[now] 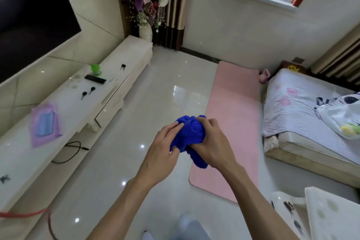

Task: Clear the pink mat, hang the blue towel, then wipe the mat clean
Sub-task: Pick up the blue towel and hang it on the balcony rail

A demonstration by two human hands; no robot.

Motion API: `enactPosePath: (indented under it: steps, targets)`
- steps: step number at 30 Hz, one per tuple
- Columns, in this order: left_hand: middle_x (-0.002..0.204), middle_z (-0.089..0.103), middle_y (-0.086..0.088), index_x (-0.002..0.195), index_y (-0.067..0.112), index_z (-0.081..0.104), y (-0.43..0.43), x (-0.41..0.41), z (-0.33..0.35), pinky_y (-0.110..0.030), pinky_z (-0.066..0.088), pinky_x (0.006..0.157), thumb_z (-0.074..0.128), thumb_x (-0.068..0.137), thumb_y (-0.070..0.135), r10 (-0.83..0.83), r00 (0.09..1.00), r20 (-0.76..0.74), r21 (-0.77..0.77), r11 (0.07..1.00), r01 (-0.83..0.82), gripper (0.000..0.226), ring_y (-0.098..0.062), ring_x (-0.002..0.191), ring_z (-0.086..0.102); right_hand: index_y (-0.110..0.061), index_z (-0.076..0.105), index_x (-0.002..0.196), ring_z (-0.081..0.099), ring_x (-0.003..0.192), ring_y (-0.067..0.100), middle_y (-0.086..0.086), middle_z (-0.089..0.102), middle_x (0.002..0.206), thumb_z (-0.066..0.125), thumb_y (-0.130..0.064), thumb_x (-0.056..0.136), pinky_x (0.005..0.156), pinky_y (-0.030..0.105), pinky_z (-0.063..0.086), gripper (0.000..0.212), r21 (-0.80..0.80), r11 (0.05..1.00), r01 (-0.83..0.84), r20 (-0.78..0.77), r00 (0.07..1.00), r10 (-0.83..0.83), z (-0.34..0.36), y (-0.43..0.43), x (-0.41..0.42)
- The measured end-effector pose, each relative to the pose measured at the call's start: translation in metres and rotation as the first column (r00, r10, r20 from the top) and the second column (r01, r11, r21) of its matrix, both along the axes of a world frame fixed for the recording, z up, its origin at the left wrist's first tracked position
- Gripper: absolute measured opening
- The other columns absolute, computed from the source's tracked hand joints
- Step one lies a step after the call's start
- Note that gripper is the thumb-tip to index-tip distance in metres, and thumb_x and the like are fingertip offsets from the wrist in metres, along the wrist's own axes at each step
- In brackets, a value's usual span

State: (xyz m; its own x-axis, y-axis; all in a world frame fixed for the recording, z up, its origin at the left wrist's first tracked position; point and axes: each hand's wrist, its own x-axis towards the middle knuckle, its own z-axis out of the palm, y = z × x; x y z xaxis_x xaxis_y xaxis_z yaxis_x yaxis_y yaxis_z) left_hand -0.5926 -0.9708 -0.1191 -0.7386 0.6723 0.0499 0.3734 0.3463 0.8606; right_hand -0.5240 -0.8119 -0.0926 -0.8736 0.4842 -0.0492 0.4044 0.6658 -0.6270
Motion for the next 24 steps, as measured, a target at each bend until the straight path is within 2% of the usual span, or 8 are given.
enactPosePath:
  steps: [8,14,18,20,24]
  targets:
    - [0.141,0.041,0.015,0.145,0.025,0.043,0.084,-0.130,-0.005,-0.033,0.046,0.104,0.050,0.091,0.001,-0.020,0.997,-0.079,-0.007,1.000,0.020,0.059,-0.004,0.128,0.044,-0.033,0.048,0.131,0.059,0.092,0.014,-0.011,0.046,0.119,0.076,-0.044,0.069,0.076,0.029,0.053,0.069,0.001,1.000,-0.010,-0.058,0.998,0.010,-0.011,0.088,-0.130]
    - [0.140,0.043,0.013,0.142,0.023,0.047,0.155,-0.246,0.015,-0.033,0.046,0.105,0.049,0.090,0.000,0.058,0.988,-0.141,-0.051,0.997,-0.065,0.057,-0.004,0.126,0.045,-0.032,0.046,0.132,0.059,0.095,0.015,-0.009,0.046,0.120,0.075,-0.047,0.070,0.078,0.031,0.054,0.070,-0.008,0.996,-0.086,-0.112,0.990,0.084,-0.002,0.160,-0.251]
    - [0.139,0.045,0.011,0.140,0.021,0.050,0.200,-0.311,0.030,-0.031,0.045,0.105,0.050,0.091,0.000,0.091,0.982,-0.165,-0.043,0.994,-0.099,0.054,-0.005,0.124,0.047,-0.031,0.044,0.133,0.058,0.098,0.015,-0.006,0.047,0.121,0.075,-0.048,0.071,0.081,0.033,0.055,0.071,0.042,0.990,-0.134,-0.108,0.985,0.138,0.010,0.206,-0.319]
    - [0.138,0.046,0.011,0.140,0.020,0.050,0.222,-0.339,0.034,-0.026,0.044,0.105,0.050,0.091,0.000,0.101,0.982,-0.159,-0.026,0.994,-0.106,0.053,-0.005,0.122,0.048,-0.030,0.043,0.134,0.057,0.099,0.016,-0.005,0.046,0.123,0.076,-0.046,0.072,0.080,0.032,0.054,0.072,0.068,0.987,-0.143,-0.103,0.983,0.149,0.014,0.227,-0.349]
    - [0.138,0.047,0.012,0.139,0.021,0.052,0.264,-0.401,0.026,-0.002,0.037,0.095,0.051,0.091,0.000,0.114,0.984,-0.140,-0.031,0.992,-0.119,0.052,-0.003,0.118,0.050,-0.029,0.043,0.135,0.056,0.103,0.017,-0.004,0.045,0.126,0.078,-0.042,0.071,0.080,0.028,0.051,0.075,0.098,0.985,-0.140,-0.067,0.987,0.147,0.009,0.268,-0.409]
